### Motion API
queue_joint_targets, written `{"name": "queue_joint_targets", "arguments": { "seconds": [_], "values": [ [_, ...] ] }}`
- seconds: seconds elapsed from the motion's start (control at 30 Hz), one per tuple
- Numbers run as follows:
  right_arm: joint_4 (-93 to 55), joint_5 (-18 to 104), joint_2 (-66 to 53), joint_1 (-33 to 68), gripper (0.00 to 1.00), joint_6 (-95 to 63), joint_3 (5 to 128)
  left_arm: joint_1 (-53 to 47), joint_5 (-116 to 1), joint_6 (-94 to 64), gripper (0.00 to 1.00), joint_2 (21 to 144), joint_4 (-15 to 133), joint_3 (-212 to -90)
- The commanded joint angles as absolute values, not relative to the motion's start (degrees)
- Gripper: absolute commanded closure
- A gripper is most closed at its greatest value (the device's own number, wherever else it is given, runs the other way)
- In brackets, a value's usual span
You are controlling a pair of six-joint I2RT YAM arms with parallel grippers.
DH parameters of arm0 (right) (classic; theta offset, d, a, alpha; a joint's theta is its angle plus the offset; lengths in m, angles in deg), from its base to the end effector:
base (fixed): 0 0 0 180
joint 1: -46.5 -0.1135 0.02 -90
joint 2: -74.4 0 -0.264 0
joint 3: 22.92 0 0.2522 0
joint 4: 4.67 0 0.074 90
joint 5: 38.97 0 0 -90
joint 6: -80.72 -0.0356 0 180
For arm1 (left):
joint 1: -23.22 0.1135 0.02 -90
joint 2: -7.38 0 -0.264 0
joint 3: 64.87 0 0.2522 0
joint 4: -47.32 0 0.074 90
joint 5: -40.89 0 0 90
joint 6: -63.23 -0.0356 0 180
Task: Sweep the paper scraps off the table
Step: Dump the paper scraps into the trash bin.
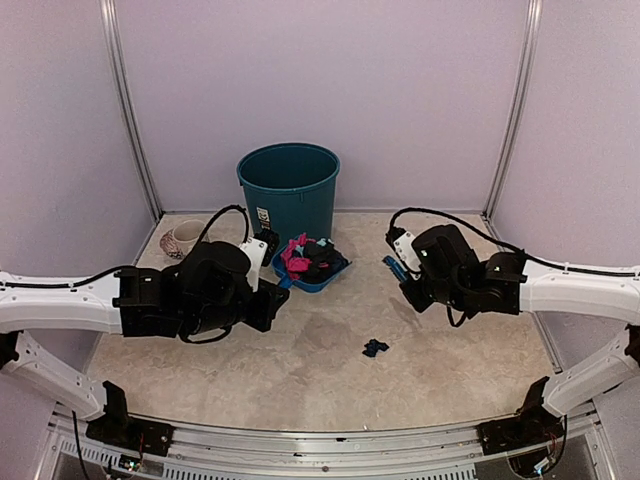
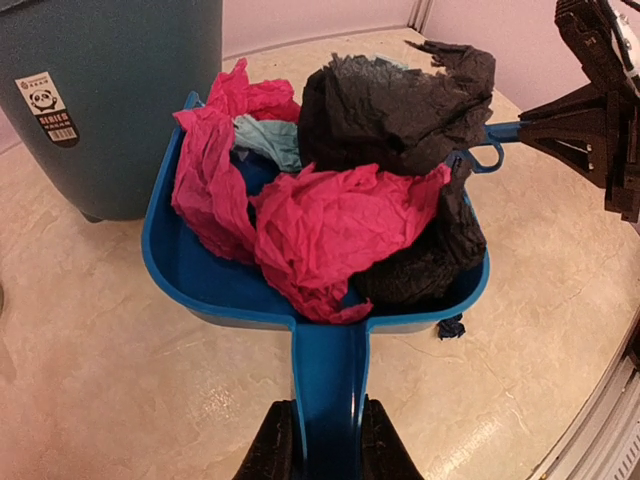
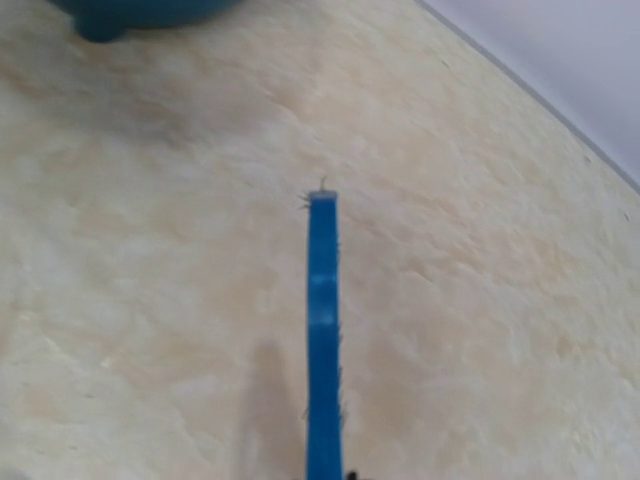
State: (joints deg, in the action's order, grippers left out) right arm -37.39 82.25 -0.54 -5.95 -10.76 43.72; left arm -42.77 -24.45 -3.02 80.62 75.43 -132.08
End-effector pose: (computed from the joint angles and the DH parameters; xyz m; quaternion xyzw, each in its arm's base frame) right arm 0.1851 0.2106 0.2635 -0.2764 0.8392 -0.0372 0.4669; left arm 0.1286 -0.2522 0.2801 0.2177 0.8412 -0.1891 0.4574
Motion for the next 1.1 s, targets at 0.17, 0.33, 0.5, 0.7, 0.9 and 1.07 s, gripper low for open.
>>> {"name": "queue_joint_targets", "arguments": {
  "seconds": [0.17, 0.33, 0.5, 0.7, 0.9, 1.07],
  "values": [
    [-35.47, 81.92, 5.62, -0.63, 1.00, -15.34, 38.35, -41.47, -25.19, -8.56, 1.00, 80.56, 84.16, -141.94],
    [-34.95, 81.16, 6.89, 0.13, 1.00, -15.86, 36.51, -39.79, -25.82, -10.41, 1.00, 81.57, 88.86, -147.65],
    [-34.01, 80.54, 6.64, 0.50, 1.00, -16.09, 35.30, -37.36, -26.73, -12.43, 1.00, 83.14, 92.46, -153.65],
    [-32.67, 80.00, 5.59, 0.64, 1.00, -15.97, 34.55, -33.06, -28.35, -14.94, 1.00, 85.17, 95.03, -160.26],
    [-31.65, 79.44, 4.45, 0.77, 1.00, -15.60, 34.37, -28.41, -29.00, -18.34, 1.00, 89.43, 96.65, -167.13],
    [-30.83, 78.72, 4.50, 0.79, 1.00, -15.74, 33.60, -25.63, -27.64, -20.27, 1.00, 93.88, 97.57, -172.42]
  ]
}}
